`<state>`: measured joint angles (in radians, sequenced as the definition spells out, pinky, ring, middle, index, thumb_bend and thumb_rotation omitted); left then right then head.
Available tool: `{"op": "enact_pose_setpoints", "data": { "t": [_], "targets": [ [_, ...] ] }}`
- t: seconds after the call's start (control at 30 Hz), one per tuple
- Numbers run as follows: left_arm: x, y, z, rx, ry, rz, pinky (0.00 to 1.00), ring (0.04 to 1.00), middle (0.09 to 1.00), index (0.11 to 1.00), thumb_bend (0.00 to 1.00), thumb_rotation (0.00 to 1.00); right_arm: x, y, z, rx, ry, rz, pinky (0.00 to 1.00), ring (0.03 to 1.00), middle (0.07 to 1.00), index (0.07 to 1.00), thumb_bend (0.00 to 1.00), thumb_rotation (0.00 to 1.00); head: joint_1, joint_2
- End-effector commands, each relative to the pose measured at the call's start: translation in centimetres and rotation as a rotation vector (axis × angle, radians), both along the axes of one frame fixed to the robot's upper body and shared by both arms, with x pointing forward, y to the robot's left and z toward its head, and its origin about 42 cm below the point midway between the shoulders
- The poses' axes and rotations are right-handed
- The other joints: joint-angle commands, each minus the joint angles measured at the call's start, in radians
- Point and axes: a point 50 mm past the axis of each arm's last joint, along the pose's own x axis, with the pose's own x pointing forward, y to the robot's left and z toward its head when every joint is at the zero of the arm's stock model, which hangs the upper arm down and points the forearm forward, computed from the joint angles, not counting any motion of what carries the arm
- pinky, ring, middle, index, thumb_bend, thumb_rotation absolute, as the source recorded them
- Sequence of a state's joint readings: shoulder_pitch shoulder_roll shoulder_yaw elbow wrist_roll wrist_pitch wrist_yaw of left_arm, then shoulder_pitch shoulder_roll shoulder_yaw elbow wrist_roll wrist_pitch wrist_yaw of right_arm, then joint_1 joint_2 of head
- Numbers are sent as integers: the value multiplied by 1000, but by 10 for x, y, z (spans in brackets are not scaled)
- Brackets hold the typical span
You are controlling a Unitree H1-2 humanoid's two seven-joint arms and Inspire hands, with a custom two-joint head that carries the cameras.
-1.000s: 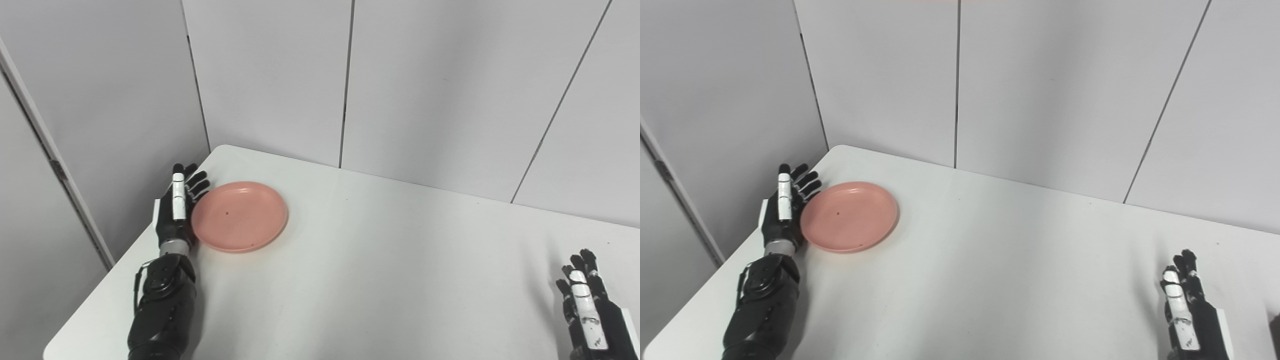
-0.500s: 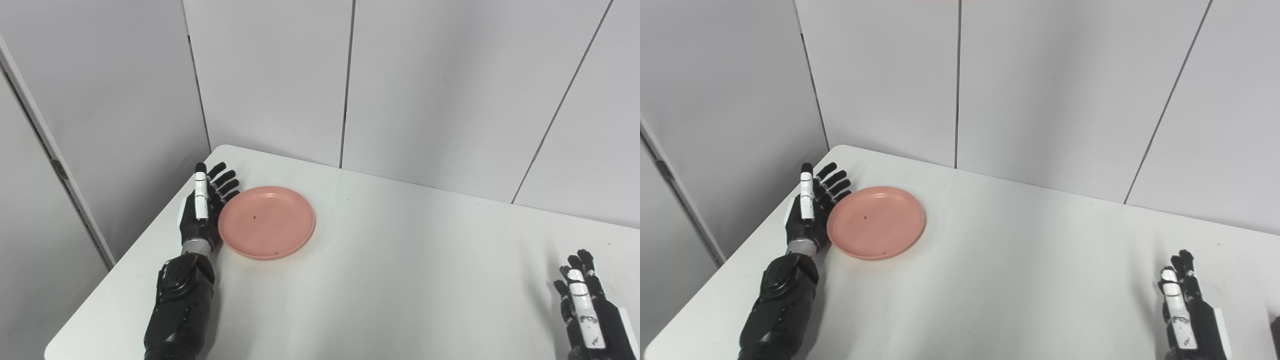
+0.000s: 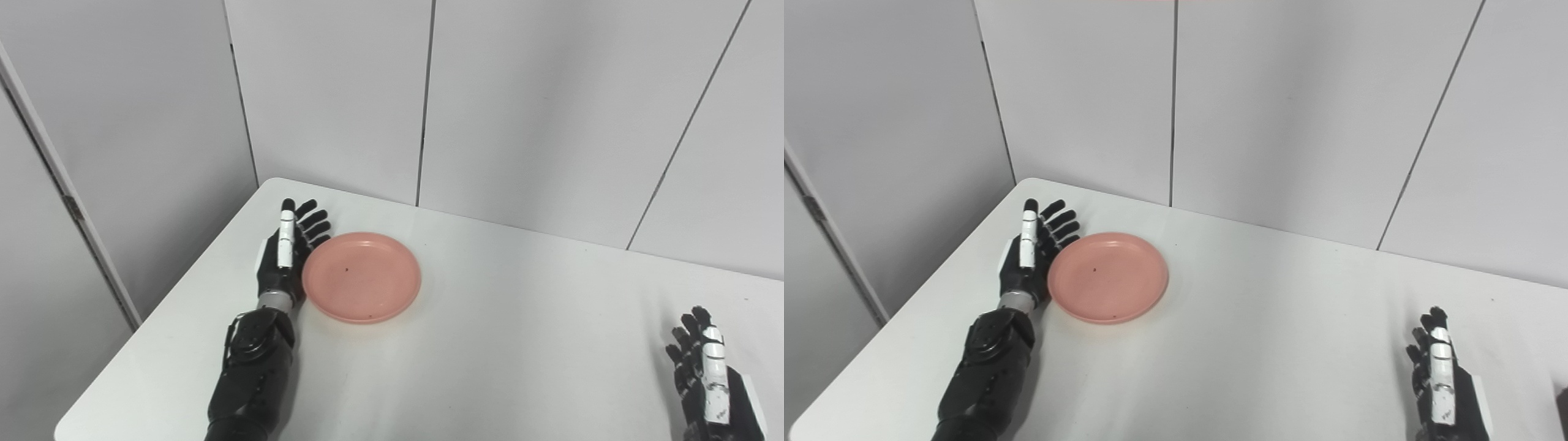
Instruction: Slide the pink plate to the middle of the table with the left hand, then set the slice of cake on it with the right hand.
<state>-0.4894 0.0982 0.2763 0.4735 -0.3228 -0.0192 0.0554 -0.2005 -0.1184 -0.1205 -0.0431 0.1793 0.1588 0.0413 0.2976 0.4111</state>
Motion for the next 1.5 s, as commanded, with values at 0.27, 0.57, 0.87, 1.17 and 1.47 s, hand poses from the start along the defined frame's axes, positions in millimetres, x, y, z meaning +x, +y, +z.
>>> {"op": "enact_pose_setpoints", "data": {
  "t": [0.27,0.57,0.87,1.17,1.47],
  "targets": [
    [0,-59,-22,-35,38,-103,778,795,784,774,786,963,13,2,0,-29,-84,14,1000,995,1000,1000,423,777,-129,40],
    [-10,-96,-20,-3,-1,-171,788,813,800,790,779,962,20,15,-5,-38,-101,26,1000,971,983,1000,539,717,-265,53],
    [-17,-130,-25,-53,26,-288,864,863,838,823,808,941,20,30,-8,-65,-106,18,989,952,968,997,523,699,-358,61],
    [-25,-151,-39,-35,23,-345,894,872,848,835,783,925,23,35,-7,-122,-112,28,993,953,966,988,517,775,-390,55],
    [-31,-174,-50,-13,16,-367,862,881,864,854,735,950,24,31,-3,-157,-125,25,993,951,959,982,574,788,-420,56]
  ]
}}
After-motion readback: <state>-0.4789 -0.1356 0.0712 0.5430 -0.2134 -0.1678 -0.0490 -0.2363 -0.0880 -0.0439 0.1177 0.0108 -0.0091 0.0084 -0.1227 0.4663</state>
